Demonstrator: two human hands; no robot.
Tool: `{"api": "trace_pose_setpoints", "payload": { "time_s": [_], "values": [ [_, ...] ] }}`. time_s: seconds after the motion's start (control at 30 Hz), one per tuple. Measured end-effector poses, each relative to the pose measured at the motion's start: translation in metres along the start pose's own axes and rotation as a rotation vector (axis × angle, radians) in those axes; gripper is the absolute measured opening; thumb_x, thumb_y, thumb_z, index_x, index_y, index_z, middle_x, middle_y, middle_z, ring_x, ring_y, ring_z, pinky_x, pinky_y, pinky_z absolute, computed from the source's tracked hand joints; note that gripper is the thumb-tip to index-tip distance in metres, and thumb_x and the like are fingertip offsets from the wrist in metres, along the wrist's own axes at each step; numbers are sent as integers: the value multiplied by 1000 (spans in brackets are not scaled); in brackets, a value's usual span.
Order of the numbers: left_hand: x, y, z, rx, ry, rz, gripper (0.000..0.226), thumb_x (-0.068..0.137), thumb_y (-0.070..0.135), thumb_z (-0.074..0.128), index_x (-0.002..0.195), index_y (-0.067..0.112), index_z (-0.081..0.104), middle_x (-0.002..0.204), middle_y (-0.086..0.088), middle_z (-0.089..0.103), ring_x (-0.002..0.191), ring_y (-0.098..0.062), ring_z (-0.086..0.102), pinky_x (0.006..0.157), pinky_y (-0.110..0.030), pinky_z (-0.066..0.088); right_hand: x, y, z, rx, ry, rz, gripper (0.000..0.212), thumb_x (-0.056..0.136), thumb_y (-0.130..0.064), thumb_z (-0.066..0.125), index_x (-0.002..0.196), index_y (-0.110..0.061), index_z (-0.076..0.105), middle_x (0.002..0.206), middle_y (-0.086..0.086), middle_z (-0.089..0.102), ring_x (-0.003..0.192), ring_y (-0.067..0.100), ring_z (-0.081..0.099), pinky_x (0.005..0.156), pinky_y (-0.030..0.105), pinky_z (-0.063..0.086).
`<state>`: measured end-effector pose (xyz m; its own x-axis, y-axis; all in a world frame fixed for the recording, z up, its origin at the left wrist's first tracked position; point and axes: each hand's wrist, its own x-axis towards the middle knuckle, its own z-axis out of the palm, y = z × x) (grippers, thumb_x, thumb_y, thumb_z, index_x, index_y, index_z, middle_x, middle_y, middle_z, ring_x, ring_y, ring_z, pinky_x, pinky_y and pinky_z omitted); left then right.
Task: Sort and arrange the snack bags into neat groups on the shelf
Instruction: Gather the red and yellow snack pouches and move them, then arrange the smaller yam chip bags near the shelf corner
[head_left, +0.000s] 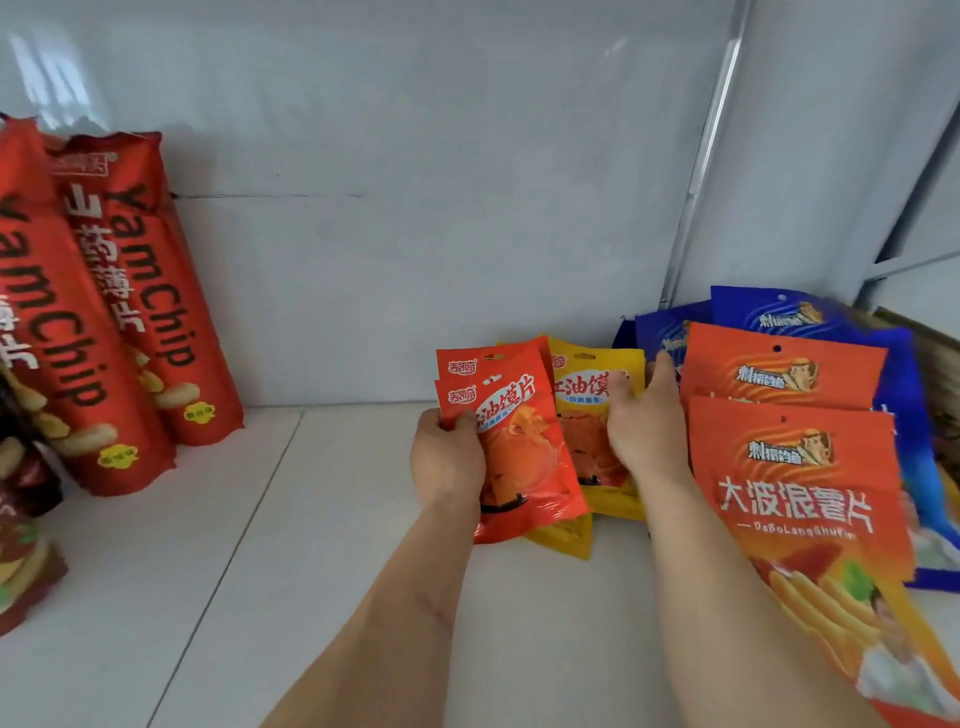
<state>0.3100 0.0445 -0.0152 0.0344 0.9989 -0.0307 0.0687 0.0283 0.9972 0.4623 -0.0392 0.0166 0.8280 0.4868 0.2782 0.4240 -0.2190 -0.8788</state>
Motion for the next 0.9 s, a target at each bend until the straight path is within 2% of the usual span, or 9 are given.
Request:
{"api": "trace_pose_setpoints", "payload": {
  "time_s": [0.03,0.1,0.3,0.43,0.53,0.63,0.73,0.9],
  "values": [
    [0,1,-3,6,25,8,16,97,27,58,109,17,64,105,-1,70,97,-26,65,88,-38,53,1,-2,-2,-5,5,-32,64,104,-35,43,157,-12,16,162,6,23,149,22,22,118,33,20],
    [1,3,-12,25,68,33,19,96,28,58,112,18,63,100,3,67,95,-24,63,87,-36,52,1,-4,-4,-23,3,-107,59,104,-36,41,155,-13,20,162,5,22,150,19,18,118,31,17],
    [-17,1,-31,57,112,32,32,95,33,58,124,21,53,105,3,67,93,-21,66,87,-41,57,-12,-7,3,-126,-19,-251,48,103,-36,43,145,-13,44,158,7,32,145,24,28,117,45,28],
    [-29,1,-45,71,141,15,42,97,31,55,136,18,46,113,6,61,92,-17,58,81,-31,47,-31,-12,10,-165,6,-350,39,101,-31,49,134,-12,57,147,9,47,138,26,39,112,47,35],
    [-36,1,-56,142,165,8,46,98,32,54,142,17,45,129,4,56,100,-17,57,79,-27,40,-52,-21,16,-188,-30,-504,30,99,-27,51,121,-12,64,133,7,59,127,27,51,105,48,41],
    [-38,-3,-67,246,156,45,40,98,32,52,136,19,52,137,0,57,115,-21,58,84,-29,40,-73,-30,26,-226,-115,-592,25,100,-25,51,114,-13,66,124,4,65,117,27,57,99,47,44],
    [-43,-4,-83,481,178,197,28,98,32,50,121,21,61,126,2,64,110,-20,60,85,-32,46,-90,-34,35,-302,-172,-672,23,99,-24,52,111,-13,68,117,4,68,109,29,61,94,45,47],
    [-49,-15,-124,878,296,611,21,98,24,56,107,13,71,108,-3,71,97,-29,65,78,-39,51,-116,-47,47,-384,-234,-775,23,98,-23,52,111,-15,69,114,3,69,107,28,61,92,42,47]
  ]
}}
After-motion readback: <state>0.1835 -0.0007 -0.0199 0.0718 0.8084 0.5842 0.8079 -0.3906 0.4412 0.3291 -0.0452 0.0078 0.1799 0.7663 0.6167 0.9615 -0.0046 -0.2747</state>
